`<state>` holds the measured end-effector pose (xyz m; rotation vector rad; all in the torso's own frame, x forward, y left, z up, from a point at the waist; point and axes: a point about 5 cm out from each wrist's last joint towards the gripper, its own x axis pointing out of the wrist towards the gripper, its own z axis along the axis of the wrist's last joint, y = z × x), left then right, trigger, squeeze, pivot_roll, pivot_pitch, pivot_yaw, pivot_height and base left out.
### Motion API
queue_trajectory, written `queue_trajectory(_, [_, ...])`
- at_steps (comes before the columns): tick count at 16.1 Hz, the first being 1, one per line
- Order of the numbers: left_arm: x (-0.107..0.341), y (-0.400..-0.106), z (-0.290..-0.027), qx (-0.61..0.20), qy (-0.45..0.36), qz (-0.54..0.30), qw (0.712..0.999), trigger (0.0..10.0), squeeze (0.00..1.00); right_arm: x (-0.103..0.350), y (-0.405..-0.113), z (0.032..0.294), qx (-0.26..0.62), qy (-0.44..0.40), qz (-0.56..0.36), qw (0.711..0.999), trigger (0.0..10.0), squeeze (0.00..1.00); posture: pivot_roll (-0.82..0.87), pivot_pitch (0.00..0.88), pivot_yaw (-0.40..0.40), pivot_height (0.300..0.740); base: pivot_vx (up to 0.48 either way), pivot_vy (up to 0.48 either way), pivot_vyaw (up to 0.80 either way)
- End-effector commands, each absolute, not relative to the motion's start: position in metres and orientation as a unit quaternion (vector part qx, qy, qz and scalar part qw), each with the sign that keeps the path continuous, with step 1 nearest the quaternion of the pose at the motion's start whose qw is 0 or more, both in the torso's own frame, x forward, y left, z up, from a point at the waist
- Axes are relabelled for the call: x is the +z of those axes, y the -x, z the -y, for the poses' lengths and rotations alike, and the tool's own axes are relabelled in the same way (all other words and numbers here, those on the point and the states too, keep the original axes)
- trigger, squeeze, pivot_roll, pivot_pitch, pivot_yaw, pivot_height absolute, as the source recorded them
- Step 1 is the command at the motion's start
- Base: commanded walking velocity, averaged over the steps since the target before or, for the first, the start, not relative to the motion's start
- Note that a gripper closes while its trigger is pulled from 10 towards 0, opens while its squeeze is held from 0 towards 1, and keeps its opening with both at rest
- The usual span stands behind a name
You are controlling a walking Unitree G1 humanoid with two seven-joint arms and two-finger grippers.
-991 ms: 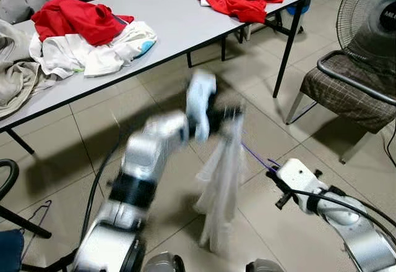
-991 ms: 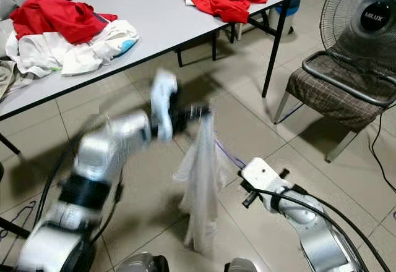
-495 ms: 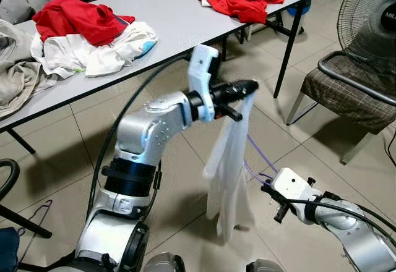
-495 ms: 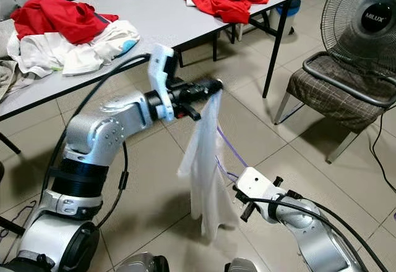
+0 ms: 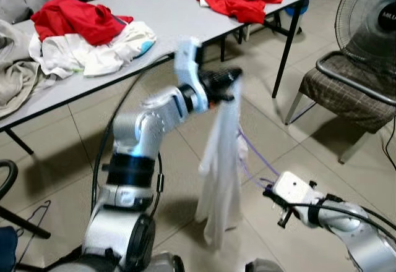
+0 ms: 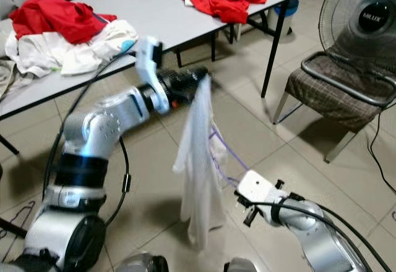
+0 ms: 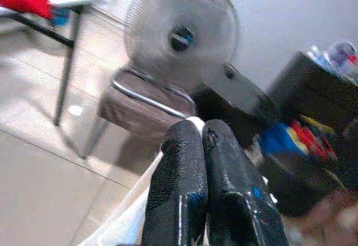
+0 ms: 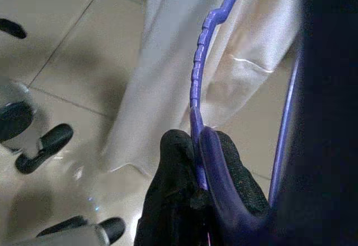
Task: Hang hanger
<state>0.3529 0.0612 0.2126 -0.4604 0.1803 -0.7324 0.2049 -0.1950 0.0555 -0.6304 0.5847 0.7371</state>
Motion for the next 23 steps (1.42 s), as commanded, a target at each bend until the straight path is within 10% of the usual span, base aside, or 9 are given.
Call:
queue_trajectory(1, [0.241, -0.365, -0.081, -0.300, 0.238, -0.011, 0.924, 0.0, 0.00, 0.037, -0.192, 0.203, 0.341, 0.278, -0.330, 0.835, 10.0, 0.00, -0.15, 0.000, 0.083, 0.740, 0.000, 0.000, 0.00])
queue_trajectory(7, [0.205, -0.381, -0.119, -0.138, 0.268, -0.069, 0.951, 0.0, 0.00, 0.066, -0.203, 0.188, 0.343, 0.152, -0.221, 0.900, 10.0, 0.00, -0.15, 0.000, 0.087, 0.740, 0.000, 0.000, 0.00])
queue_trajectory(13, [0.204, -0.371, -0.115, -0.245, 0.173, -0.065, 0.952, 0.0, 0.00, 0.070, -0.229, 0.227, 0.173, 0.222, -0.225, 0.933, 10.0, 0.00, -0.15, 0.000, 0.084, 0.740, 0.000, 0.000, 0.00])
queue_trajectory(18, [0.172, -0.333, -0.078, -0.413, 0.081, -0.137, 0.897, 0.0, 0.00, 0.096, -0.260, 0.241, 0.030, 0.381, -0.140, 0.913, 10.0, 0.00, -0.15, 0.000, 0.082, 0.740, 0.000, 0.000, 0.00])
queue_trajectory(23, [0.214, -0.330, -0.039, -0.428, 0.149, -0.029, 0.891, 0.0, 0.00, 0.064, -0.258, 0.205, 0.199, 0.475, -0.184, 0.837, 10.0, 0.00, -0.15, 0.000, 0.078, 0.740, 0.000, 0.000, 0.00])
